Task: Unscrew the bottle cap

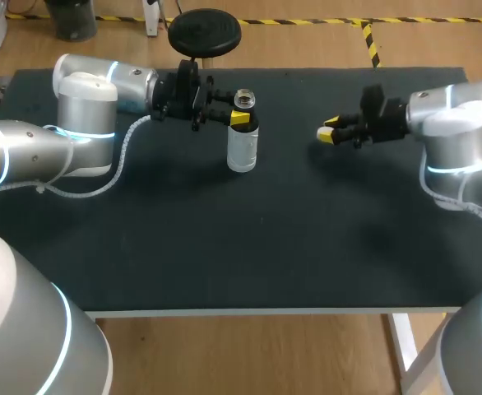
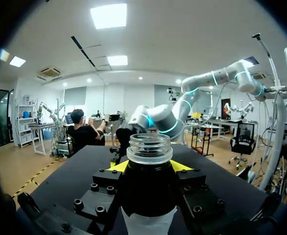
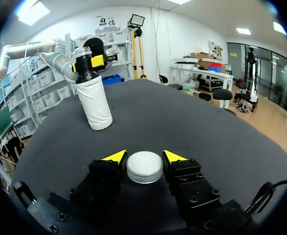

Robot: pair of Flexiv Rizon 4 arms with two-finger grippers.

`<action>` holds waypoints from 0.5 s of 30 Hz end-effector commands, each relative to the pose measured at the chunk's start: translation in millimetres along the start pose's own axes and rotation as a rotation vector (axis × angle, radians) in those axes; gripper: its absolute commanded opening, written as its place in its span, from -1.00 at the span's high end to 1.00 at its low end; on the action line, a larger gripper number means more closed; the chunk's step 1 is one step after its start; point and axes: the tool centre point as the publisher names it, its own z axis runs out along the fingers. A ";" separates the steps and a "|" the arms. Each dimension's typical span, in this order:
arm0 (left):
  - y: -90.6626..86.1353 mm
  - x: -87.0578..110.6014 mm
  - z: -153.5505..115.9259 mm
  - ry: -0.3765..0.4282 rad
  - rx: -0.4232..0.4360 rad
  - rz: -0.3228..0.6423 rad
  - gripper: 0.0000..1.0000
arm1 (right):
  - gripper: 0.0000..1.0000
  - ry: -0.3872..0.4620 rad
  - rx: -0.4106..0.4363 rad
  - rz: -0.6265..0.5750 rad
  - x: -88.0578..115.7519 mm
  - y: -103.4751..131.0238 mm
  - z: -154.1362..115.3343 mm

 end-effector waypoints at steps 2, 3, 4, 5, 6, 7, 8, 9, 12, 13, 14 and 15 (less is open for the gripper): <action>-0.2 -0.1 0.0 0.000 0.000 0.000 1.00 | 1.00 -0.021 0.028 0.024 -3.4 -7.2 5.4; -0.2 -0.1 0.0 0.000 0.000 0.000 1.00 | 1.00 -0.022 0.023 0.030 -3.4 -8.8 6.0; -0.2 -0.1 0.0 0.000 0.000 0.000 1.00 | 1.00 -0.023 0.021 0.036 -3.3 -9.7 6.4; -0.2 -0.1 0.0 0.000 0.000 0.000 1.00 | 1.00 -0.011 0.013 0.043 -2.8 -10.3 6.8; -0.2 -0.1 0.0 0.000 0.000 0.000 1.00 | 1.00 -0.009 0.014 0.042 -1.8 -10.2 7.3; -0.2 -0.1 0.0 0.000 0.000 0.000 1.00 | 1.00 -0.005 0.011 0.042 -1.3 -10.4 8.1; -0.2 -0.1 0.0 0.000 0.000 0.000 1.00 | 1.00 -0.004 0.009 0.042 -1.3 -10.5 8.2; -0.2 -0.1 0.0 0.000 0.000 0.000 1.00 | 1.00 -0.003 0.009 0.041 -1.4 -10.5 8.3; -0.2 -0.1 0.0 0.000 0.000 0.000 1.00 | 0.32 -0.007 0.002 0.046 -3.2 -9.0 7.1; -0.2 -0.1 0.0 0.000 0.000 0.000 1.00 | -0.78 -0.008 0.000 0.051 -3.6 -9.1 6.7; -0.2 -0.1 0.0 0.000 0.000 0.000 1.00 | -1.00 -0.009 0.000 0.052 -3.9 -9.4 6.5; -0.2 -0.1 0.0 0.000 0.000 0.000 1.00 | -1.00 -0.012 0.002 0.054 -3.9 -9.4 6.4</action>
